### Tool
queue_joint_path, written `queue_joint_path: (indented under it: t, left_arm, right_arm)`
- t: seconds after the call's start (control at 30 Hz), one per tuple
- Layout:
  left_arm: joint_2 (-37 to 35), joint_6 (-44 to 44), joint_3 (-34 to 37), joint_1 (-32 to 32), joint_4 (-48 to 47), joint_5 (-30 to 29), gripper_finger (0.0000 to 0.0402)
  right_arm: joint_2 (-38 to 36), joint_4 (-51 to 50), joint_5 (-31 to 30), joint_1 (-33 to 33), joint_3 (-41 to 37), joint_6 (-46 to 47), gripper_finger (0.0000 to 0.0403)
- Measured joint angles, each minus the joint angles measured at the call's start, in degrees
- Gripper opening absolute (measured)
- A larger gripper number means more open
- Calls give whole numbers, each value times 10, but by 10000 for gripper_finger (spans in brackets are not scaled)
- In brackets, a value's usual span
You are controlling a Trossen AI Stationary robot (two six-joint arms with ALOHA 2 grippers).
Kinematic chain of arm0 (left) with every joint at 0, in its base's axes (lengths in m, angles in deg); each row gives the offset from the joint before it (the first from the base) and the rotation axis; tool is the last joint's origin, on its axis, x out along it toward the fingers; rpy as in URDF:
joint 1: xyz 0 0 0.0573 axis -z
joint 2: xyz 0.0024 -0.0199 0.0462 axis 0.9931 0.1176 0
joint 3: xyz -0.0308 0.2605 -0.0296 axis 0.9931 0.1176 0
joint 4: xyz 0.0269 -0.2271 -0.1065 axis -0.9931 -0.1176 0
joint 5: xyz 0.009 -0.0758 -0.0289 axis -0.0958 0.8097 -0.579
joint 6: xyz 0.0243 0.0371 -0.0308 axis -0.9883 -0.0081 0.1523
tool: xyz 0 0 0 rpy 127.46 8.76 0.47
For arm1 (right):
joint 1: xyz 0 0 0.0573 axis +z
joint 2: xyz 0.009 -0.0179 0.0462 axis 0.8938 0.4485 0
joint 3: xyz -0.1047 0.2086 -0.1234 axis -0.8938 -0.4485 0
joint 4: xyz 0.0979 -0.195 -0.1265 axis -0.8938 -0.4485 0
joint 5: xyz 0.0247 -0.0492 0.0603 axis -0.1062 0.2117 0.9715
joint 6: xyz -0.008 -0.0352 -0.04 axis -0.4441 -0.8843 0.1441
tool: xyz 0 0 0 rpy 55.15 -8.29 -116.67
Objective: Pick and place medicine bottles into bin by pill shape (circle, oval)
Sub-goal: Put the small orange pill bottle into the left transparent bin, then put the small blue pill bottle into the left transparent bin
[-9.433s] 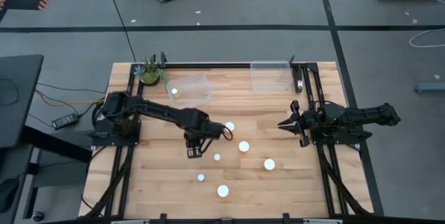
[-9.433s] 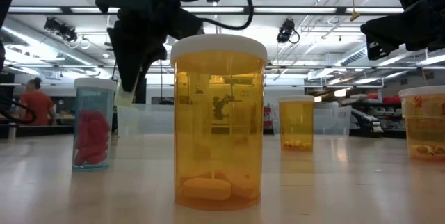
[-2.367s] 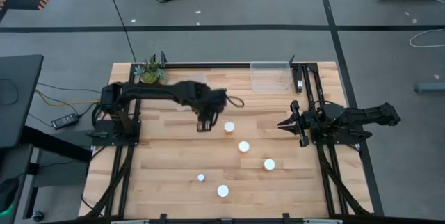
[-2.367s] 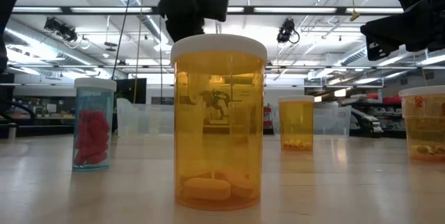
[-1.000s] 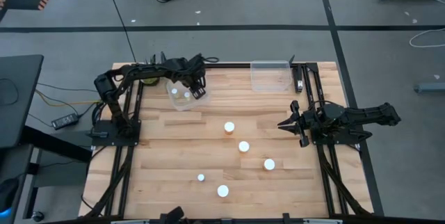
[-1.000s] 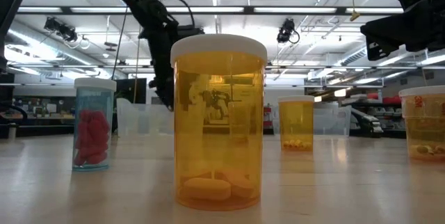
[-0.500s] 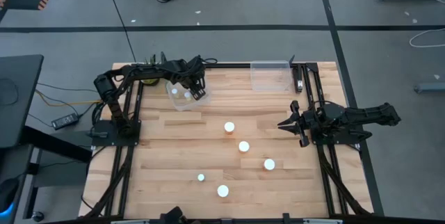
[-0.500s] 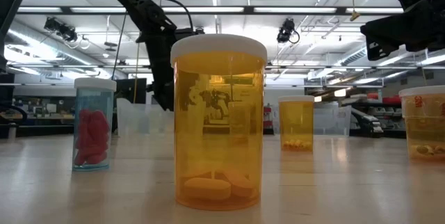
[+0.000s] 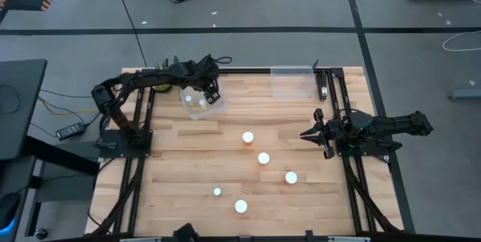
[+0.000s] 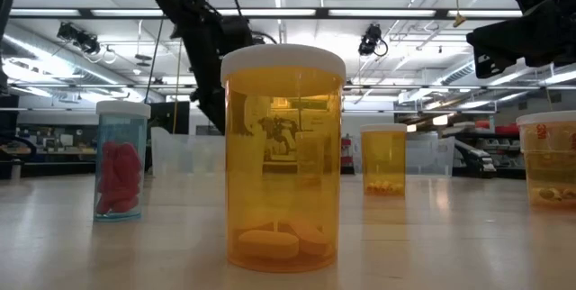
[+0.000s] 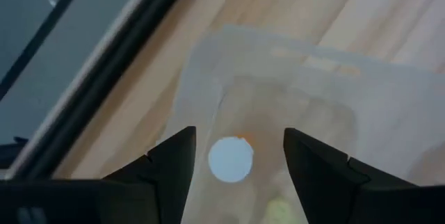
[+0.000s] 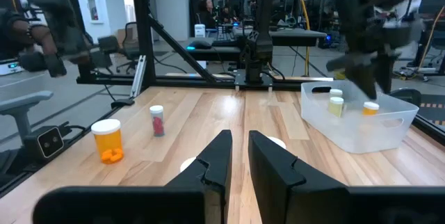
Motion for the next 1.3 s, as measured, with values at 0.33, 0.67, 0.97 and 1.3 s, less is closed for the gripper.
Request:
queue_joint_path:
  t: [0.33,0.67,0.97,1.3]
  left_arm:
    - [-96,21,0,67,-36,174,216]
    - [-97,151,0,272,-35,176,202]
    - [-93,285,0,441,-22,97,237]
    - [-26,291,-23,560,33,9,236]
  right_arm:
    - [0,0,0,0,0,0,57]
    - [0,0,0,0,0,0,57]
    - [0,0,0,0,0,0,57]
    - [2,0,0,0,0,0,57]
